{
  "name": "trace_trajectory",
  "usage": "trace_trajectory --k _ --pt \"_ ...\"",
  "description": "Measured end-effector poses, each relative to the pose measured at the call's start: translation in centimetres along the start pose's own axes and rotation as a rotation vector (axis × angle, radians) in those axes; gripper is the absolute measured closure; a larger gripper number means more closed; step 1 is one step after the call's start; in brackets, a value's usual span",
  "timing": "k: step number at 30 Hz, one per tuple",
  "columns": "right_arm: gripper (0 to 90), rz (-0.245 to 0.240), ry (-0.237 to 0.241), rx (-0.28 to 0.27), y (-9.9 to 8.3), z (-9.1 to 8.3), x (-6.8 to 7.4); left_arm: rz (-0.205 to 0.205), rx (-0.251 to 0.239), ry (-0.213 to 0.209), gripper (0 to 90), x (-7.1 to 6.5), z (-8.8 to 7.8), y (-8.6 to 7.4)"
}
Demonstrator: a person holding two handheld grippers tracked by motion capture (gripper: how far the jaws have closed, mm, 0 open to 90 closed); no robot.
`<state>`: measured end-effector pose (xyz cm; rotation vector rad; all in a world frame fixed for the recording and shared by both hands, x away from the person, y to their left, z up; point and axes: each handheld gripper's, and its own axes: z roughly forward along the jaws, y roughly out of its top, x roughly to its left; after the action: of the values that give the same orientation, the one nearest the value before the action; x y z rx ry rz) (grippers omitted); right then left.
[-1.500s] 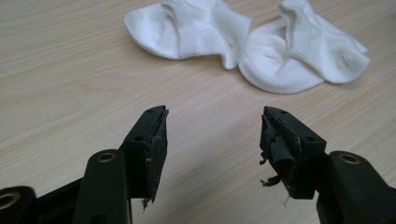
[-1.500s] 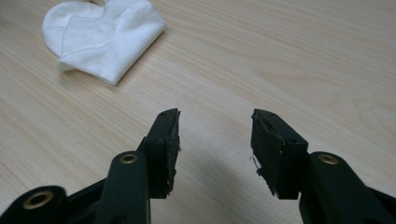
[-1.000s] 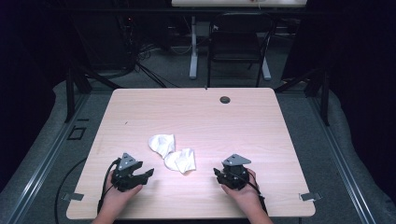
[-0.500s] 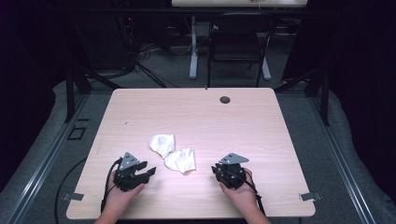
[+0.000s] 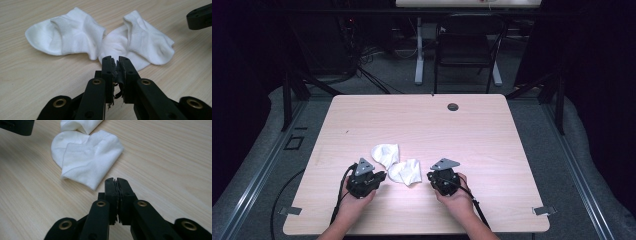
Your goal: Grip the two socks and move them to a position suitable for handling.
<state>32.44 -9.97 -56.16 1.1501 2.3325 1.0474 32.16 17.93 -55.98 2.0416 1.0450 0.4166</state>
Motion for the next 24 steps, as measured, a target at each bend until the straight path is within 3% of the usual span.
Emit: trace_trajectory --k 13,19,24 --pt "90.0 0.044 0.056 0.008 2.2 3.2 1.0 0.0 0.016 0.003 81.9 -0.1 0.3 -0.3" --pt "89.5 0.033 0.05 0.012 2.5 4.2 1.7 -0.01 0.015 0.001 79.7 0.1 0.1 -0.5" --pt "89.9 -0.007 0.046 0.051 2.0 4.5 1.8 -0.026 0.009 0.005 76.9 0.5 -0.1 -0.6"
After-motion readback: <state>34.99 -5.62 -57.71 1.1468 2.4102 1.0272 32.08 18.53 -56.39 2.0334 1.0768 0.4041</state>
